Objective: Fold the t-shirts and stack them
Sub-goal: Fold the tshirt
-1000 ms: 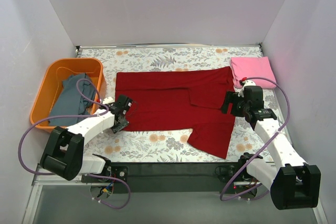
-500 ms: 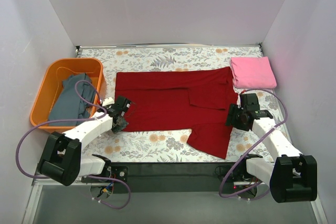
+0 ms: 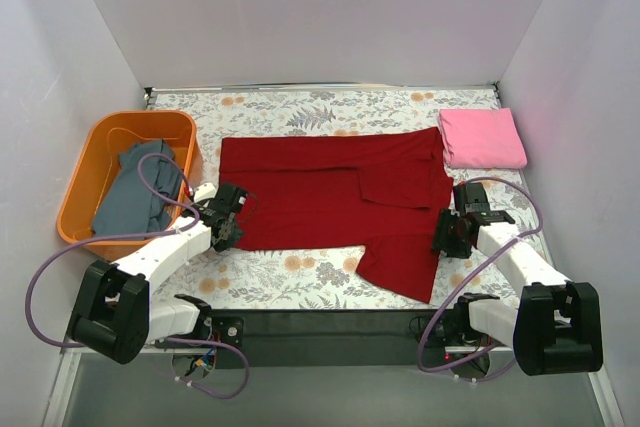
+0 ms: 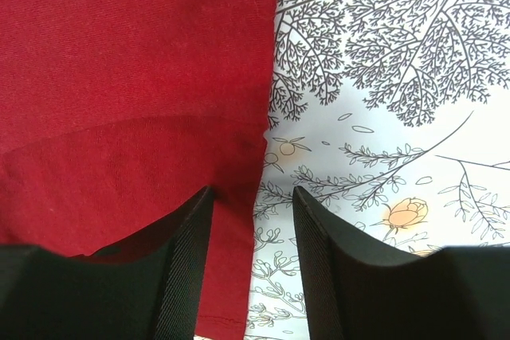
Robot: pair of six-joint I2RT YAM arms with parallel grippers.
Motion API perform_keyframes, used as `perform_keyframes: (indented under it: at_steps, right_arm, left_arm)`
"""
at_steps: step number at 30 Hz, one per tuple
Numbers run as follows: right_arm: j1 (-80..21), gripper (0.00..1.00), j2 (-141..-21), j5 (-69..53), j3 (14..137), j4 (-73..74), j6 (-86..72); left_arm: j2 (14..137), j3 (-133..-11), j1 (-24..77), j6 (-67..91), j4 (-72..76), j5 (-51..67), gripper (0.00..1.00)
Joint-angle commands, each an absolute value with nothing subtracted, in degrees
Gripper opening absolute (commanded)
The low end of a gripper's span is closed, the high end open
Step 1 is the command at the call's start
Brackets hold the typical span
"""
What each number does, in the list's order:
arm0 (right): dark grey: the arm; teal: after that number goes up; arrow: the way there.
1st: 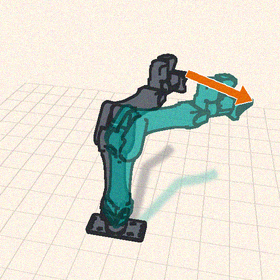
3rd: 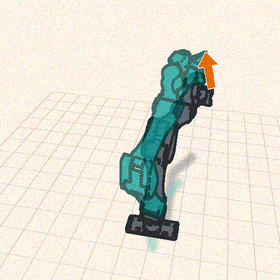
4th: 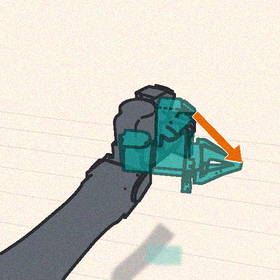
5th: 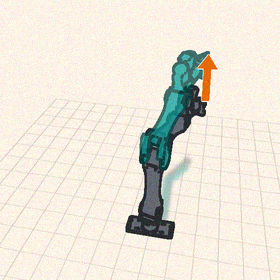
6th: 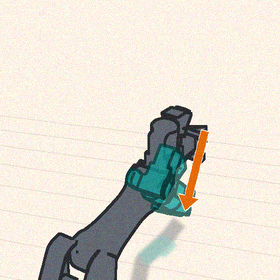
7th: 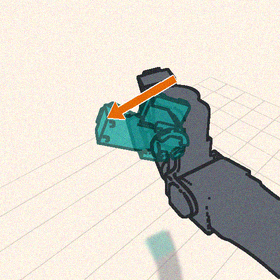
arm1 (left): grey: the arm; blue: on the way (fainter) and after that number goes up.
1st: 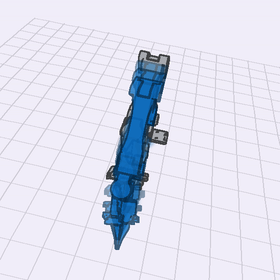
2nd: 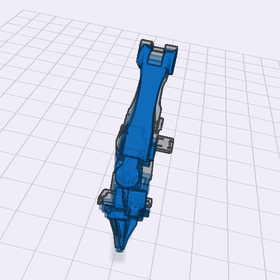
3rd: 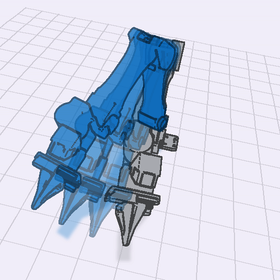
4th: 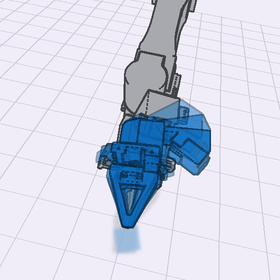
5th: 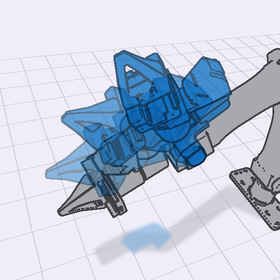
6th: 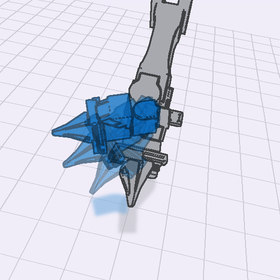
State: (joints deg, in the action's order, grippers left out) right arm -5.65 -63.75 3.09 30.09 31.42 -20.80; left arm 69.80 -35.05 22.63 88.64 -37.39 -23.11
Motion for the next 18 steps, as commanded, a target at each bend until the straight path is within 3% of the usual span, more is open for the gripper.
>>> perform_keyframes:
  at_steps: [1,18]
  right_arm:
    - [-5.5,0.44,-65.7,5.0,30.6,30.4,-20.0]
    - [-5.5,0.40,-63.2,-2.1,29.4,33.7,-20.6]
  left_arm:
    - [68.4,-34.3,22.8,88.3,-36.8,-23.3,0.00]
    - [68.5,-34.5,22.9,88.4,-37.0,-23.6,0.00]
